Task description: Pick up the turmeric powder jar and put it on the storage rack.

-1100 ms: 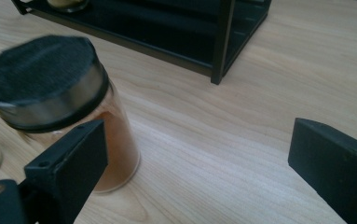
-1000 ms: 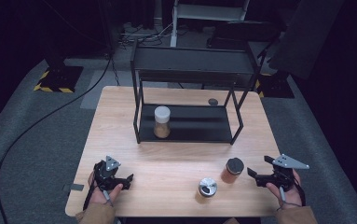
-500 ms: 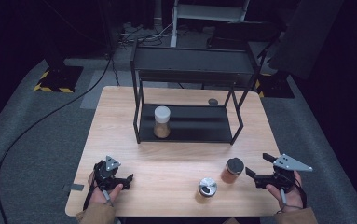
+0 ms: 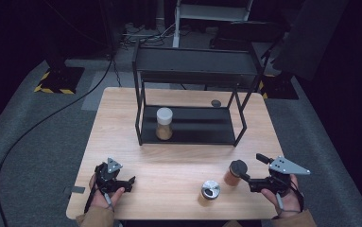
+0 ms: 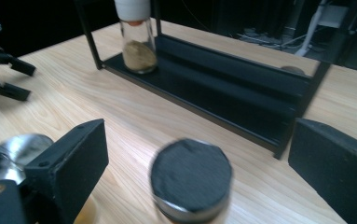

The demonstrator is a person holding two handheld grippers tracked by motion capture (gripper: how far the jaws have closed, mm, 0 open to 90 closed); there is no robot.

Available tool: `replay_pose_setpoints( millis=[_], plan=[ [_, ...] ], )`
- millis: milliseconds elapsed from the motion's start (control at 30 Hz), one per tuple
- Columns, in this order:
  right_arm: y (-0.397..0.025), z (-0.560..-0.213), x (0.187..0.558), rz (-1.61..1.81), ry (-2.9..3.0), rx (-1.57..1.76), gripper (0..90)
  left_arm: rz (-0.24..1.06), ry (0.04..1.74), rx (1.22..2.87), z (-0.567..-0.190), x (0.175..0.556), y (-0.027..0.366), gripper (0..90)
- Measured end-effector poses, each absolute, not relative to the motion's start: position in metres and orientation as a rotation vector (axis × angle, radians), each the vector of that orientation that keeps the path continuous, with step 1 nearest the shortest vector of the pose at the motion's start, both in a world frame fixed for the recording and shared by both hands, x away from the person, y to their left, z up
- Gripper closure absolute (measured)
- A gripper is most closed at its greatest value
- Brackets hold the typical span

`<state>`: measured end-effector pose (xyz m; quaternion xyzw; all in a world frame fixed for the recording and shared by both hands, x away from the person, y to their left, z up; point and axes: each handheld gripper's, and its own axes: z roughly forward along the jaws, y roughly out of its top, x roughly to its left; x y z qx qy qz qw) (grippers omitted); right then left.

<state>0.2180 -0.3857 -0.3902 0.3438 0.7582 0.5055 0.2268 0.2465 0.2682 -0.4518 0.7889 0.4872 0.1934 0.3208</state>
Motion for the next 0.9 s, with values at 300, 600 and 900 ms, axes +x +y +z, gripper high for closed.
replay_pose_setpoints(
  millis=[300, 600, 900],
  plan=[
    [-0.363, -0.388, 0.217, 1.437, 2.107, 0.911, 4.7, 0.507, 1.280, 2.073, -0.452, 0.247, 0.268, 0.3],
    [-0.346, -0.390, 0.214, 1.458, 2.156, 0.834, 4.8, 0.507, 1.280, 2.073, -0.452, 0.247, 0.268, 0.3],
    [-0.330, -0.391, 0.210, 1.496, 2.202, 0.779, 4.8, 0.507, 1.280, 2.073, -0.452, 0.247, 0.268, 0.3]
  ],
)
